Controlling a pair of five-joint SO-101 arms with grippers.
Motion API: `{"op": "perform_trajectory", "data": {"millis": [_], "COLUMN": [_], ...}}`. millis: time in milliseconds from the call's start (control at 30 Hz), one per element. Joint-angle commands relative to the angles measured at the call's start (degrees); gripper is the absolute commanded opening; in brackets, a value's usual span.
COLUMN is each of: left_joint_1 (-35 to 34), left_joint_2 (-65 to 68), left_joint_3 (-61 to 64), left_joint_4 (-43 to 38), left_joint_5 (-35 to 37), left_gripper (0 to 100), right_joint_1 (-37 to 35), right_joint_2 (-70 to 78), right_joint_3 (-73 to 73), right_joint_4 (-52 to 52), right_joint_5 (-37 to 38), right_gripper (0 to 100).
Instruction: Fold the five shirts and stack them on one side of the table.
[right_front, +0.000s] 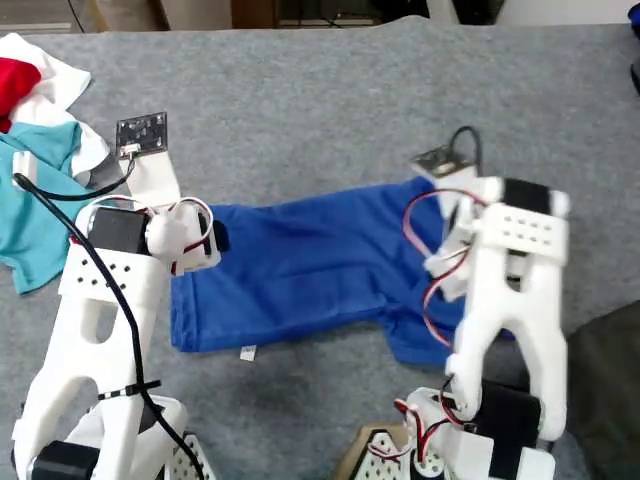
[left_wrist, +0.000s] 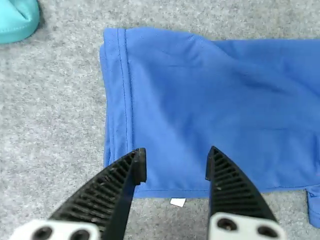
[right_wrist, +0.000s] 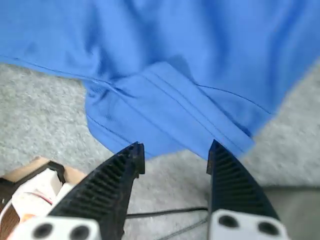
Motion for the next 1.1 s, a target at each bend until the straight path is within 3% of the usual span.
{"op": "perform_trajectory", "data": {"millis": [0, 700, 967, 1067], "left_joint_1": [0.70, 0.62, 0.62, 0.62], "left_joint_2": [-1.01, -1.01, -1.01, -1.01], "left_joint_3": [0.00, 0.44, 0.44, 0.44], "left_joint_4": [-1.05, -0.62, -0.62, -0.62], "left_joint_5": [0.26, 0.26, 0.26, 0.26], "left_gripper": [21, 21, 21, 21], "right_joint_1": [-4.62, -6.99, -7.08, -7.08], "right_joint_2": [-2.77, -2.68, -2.68, -2.68], "right_joint_3": [3.12, 19.21, 22.29, 22.29], "right_joint_4": [-4.40, -27.34, -33.32, -33.32], "right_joint_5": [-3.78, -6.59, -6.59, -6.59], "right_gripper": [22.0, 21.8, 0.9, 1.1]}}
